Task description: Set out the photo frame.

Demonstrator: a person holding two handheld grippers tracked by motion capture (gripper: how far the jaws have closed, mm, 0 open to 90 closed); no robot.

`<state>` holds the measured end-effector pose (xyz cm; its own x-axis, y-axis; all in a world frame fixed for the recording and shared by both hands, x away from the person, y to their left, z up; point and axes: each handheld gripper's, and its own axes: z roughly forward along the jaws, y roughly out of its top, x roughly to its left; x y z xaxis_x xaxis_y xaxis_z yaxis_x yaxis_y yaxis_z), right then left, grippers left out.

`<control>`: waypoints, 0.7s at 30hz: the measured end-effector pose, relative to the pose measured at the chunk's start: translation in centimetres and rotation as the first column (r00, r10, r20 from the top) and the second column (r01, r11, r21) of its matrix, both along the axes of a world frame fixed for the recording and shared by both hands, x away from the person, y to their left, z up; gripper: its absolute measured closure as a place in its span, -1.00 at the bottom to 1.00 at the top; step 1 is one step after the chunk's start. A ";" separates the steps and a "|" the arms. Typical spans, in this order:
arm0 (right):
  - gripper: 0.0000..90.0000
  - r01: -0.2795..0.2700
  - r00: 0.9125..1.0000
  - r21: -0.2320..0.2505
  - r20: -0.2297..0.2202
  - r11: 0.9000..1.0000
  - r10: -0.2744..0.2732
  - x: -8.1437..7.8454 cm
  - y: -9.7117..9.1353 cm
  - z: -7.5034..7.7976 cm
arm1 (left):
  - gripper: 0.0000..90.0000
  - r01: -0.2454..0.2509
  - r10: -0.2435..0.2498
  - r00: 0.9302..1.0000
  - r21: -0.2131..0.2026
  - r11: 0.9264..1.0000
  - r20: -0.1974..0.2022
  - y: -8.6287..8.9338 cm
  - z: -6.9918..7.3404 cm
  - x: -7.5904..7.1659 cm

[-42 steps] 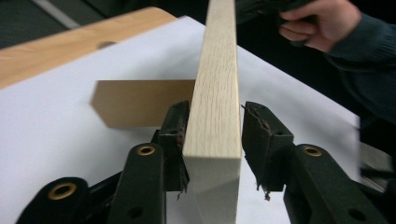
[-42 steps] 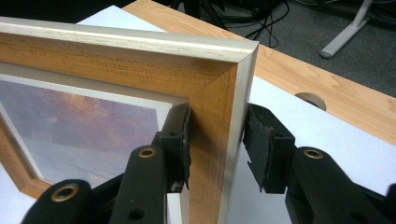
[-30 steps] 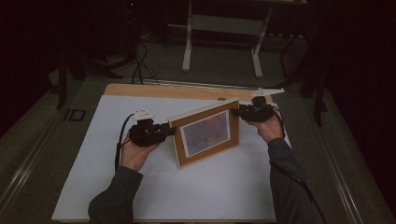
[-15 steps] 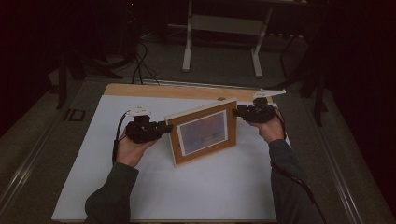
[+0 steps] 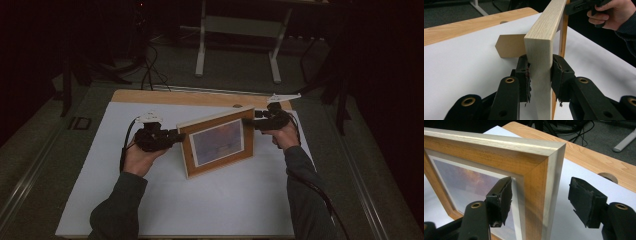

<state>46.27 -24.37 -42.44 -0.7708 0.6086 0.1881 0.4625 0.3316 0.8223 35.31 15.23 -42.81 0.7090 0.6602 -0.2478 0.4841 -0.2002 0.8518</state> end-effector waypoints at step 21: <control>0.16 -0.048 0.999 0.036 -0.019 0.998 0.048 -0.3 -0.7 -0.7 | 0.57 0.012 -0.012 1.000 0.006 1.000 -0.024 0.1 0.0 1.7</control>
<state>46.00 -25.08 -43.10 -0.7949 0.5636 0.2247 0.4632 0.3244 0.8248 36.99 15.32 -42.76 0.7106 0.6535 -0.2610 0.5019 -0.2108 0.8388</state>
